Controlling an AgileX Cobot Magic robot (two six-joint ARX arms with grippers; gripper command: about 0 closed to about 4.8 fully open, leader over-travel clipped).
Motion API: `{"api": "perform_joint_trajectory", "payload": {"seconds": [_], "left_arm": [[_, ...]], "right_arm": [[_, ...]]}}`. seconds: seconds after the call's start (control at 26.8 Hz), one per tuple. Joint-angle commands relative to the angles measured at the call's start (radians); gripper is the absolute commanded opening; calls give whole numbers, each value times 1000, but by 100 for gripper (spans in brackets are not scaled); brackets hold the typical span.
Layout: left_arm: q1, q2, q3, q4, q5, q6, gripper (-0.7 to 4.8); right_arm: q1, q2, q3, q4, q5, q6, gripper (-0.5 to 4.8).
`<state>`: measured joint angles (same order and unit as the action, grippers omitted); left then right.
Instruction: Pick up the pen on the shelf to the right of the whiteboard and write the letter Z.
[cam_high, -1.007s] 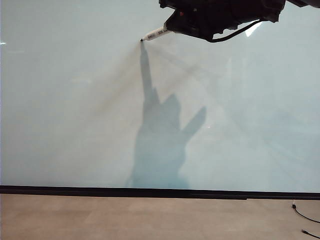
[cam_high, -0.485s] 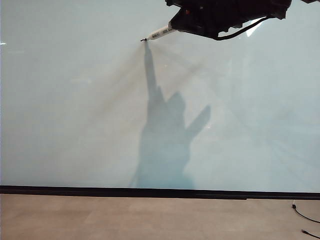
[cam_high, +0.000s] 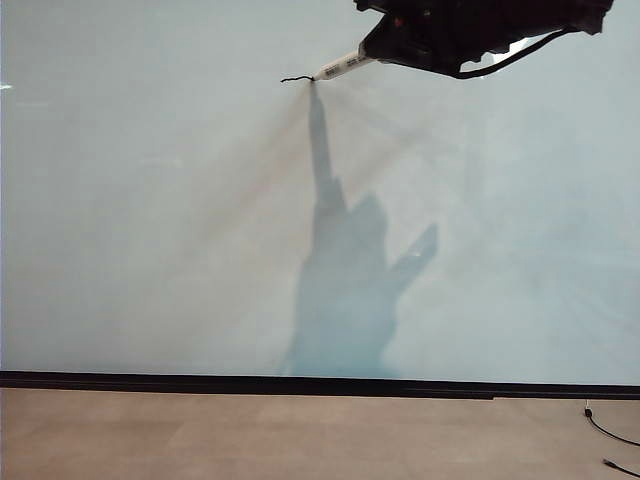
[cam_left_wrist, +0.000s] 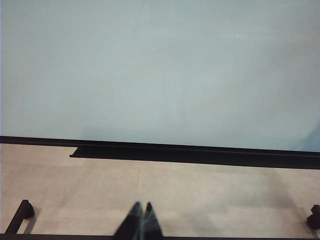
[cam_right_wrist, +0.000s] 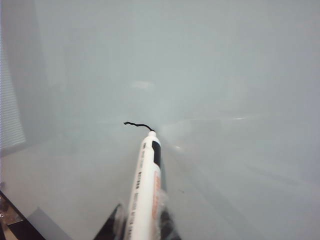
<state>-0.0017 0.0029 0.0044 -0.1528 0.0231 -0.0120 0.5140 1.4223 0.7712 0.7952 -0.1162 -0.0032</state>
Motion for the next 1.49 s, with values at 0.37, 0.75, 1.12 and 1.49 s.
{"api": "perform_joint_trajectory", "payload": {"seconds": [0.37,0.75,1.12,1.49], "left_arm": [[0,0,2,11,0,4,-5],[0,0,2,11,0,4,-4],[0,0,2,11,-1,4,-5],[0,0,2,11,-1,4,-4]], "right_arm": [[-42,-72,-60,16,47,3,-6],[76,-100,-107,9,-10,-17,-7],[143,59,-13,-106,51,-100,-6],[146,98,68,-175,119,-138,-6]]}}
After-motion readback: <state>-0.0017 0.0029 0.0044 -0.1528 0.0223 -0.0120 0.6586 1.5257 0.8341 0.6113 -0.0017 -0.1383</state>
